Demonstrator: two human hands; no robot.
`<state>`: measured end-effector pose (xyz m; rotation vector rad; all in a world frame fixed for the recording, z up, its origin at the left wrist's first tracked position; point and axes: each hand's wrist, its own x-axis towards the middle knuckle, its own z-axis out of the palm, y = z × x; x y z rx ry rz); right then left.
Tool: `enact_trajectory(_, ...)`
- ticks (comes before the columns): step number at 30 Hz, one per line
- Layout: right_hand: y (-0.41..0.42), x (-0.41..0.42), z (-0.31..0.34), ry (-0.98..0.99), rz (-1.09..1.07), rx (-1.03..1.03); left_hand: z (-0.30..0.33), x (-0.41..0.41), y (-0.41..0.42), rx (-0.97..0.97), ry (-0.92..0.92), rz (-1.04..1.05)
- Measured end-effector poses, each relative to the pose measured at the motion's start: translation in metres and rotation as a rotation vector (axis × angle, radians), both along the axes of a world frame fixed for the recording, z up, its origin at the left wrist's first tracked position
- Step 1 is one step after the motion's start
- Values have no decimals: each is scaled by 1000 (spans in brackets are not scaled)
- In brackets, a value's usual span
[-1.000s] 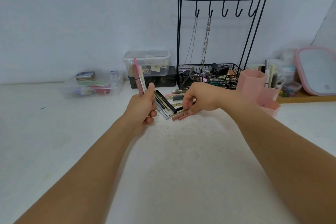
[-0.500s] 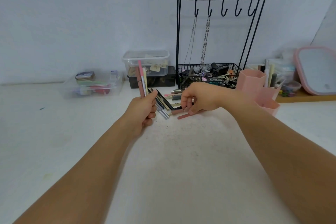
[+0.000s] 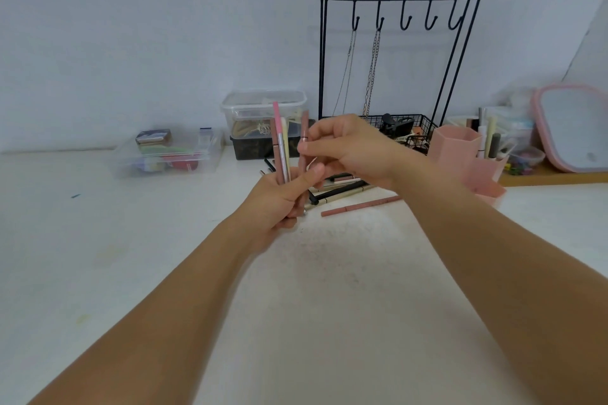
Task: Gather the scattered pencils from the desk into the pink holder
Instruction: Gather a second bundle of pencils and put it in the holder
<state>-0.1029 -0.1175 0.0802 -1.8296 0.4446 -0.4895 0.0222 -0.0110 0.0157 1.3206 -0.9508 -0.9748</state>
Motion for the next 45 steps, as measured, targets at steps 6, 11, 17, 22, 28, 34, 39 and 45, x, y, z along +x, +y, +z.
enact_trajectory(6, 1, 7, -11, 10, 40, 50, -3, 0, -3, 69, -34, 22)
enact_trajectory(11, -4, 7, -13, 76, -85, -108, 0, -2, 1, 58, 28, 50)
enact_trajectory(17, -37, -10, -26, 621, -186, -791, 2, 17, -1, 33, 85, 242)
enact_trajectory(22, -48, -15, -38, 681, -174, -809, -3, 19, -2, 79, 92, 283)
enact_trajectory(28, -47, -13, -37, 732, -125, -852, -4, 17, -2, 103, 74, 263)
enact_trajectory(34, -54, -24, -24, 656, -161, -830, -1, 19, -2, 103, 106, 262)
enact_trajectory(39, -39, -25, 3, 393, -225, -686, -1, 17, -3, 83, 105, 183)
enact_trajectory(45, -9, -16, 18, 101, -43, -81, -2, 9, -3, 57, 86, 120)
